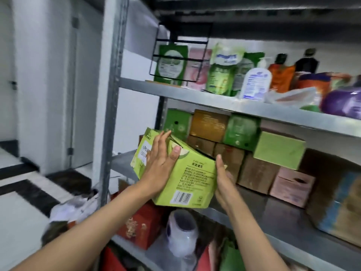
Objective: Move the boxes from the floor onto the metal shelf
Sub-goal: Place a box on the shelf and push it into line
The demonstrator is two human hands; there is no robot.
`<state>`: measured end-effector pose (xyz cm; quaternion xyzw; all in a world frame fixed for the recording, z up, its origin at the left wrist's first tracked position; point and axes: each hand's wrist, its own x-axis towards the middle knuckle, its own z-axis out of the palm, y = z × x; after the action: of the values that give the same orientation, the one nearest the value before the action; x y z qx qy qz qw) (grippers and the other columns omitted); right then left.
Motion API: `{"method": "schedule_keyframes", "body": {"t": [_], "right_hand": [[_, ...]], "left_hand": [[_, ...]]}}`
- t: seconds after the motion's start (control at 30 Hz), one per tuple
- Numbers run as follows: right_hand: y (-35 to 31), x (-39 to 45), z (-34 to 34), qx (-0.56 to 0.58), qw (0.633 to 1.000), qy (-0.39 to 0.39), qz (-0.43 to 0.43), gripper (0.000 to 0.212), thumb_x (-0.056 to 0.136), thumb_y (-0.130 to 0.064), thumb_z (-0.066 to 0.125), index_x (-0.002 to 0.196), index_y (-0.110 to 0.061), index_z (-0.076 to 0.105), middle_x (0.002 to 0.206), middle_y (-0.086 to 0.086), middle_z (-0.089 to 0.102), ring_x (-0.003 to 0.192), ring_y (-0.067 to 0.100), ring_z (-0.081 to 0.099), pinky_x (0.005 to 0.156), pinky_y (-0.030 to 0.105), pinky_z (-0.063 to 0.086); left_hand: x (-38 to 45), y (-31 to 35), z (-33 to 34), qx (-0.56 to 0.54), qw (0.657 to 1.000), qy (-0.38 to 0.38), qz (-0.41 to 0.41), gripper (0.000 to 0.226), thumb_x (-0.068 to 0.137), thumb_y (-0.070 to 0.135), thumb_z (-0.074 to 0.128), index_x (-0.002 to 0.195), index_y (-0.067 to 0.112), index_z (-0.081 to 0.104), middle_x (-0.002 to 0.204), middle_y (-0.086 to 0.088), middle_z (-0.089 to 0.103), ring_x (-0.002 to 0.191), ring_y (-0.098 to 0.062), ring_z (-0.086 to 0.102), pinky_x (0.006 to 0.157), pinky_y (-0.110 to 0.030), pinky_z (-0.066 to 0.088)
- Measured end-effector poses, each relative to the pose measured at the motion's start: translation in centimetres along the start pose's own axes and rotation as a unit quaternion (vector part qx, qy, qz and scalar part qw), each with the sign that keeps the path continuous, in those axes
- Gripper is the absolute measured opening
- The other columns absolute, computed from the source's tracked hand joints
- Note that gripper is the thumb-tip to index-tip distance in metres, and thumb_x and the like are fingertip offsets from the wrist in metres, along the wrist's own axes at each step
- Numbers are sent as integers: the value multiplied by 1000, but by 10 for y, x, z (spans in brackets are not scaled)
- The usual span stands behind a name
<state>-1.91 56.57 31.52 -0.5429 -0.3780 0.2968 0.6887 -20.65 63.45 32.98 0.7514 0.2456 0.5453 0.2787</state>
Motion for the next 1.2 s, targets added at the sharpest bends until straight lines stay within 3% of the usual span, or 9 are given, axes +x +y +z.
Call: {"method": "schedule_keyframes", "body": {"t": [0.13,0.23,0.33,0.47,0.53,0.7,0.83,1.03,1.2], "right_hand": [[20,33,33,-66,998,0,21,106,49,-96,52,112,-12,68,104,3,75,97,20,71,94,41,54],[25,52,54,-114,993,-9,40,122,56,-98,42,138,-9,49,133,6,60,120,24,58,106,40,44],[29,71,75,-151,987,-17,50,96,84,-79,34,145,-5,39,143,11,47,133,29,45,110,38,33],[35,96,95,-195,980,21,28,105,70,-87,28,144,-13,33,149,15,39,139,33,34,113,46,30],[34,106,101,-207,977,50,29,91,80,-79,35,143,-13,33,149,16,38,138,36,34,111,49,33],[29,127,109,-181,976,114,34,48,93,-46,57,120,-6,52,123,16,60,99,29,56,78,30,41],[35,133,117,-138,987,61,52,32,91,-48,59,104,-19,51,114,6,59,102,26,57,92,49,52],[27,133,121,-90,993,-7,80,37,99,-37,52,131,-19,48,118,2,50,107,21,51,96,47,51],[35,143,126,-109,992,5,68,46,98,-43,49,137,-18,46,139,6,51,124,25,52,105,46,45]], "left_hand": [[3,-31,-23,56,998,8,-29,61,79,83,16,137,66,6,156,25,4,144,2,-4,119,-47,7],[7,-49,-36,69,997,16,-38,66,80,82,21,141,58,16,155,23,8,143,0,5,118,-41,11],[15,-70,-41,104,994,6,-43,67,81,79,25,140,47,26,151,20,14,143,-10,13,117,-48,18],[26,-96,-44,139,988,-11,-68,65,82,80,27,137,46,30,151,15,15,143,-16,16,116,-52,21],[35,-102,-43,147,987,-10,-63,61,84,76,30,136,44,32,149,12,20,141,-14,19,117,-47,21],[60,-118,-32,205,975,-18,-79,65,80,81,29,131,41,36,145,8,26,143,-21,15,116,-50,22],[78,-122,-26,209,973,-38,-95,75,76,83,29,131,33,38,141,6,27,144,-26,13,115,-50,23],[91,-127,-26,206,972,-48,-103,74,80,77,36,132,26,39,139,-1,29,143,-30,14,114,-50,25],[99,-129,-16,189,977,-29,-98,69,83,69,44,131,19,40,134,-6,30,142,-36,13,114,-51,23]]}}
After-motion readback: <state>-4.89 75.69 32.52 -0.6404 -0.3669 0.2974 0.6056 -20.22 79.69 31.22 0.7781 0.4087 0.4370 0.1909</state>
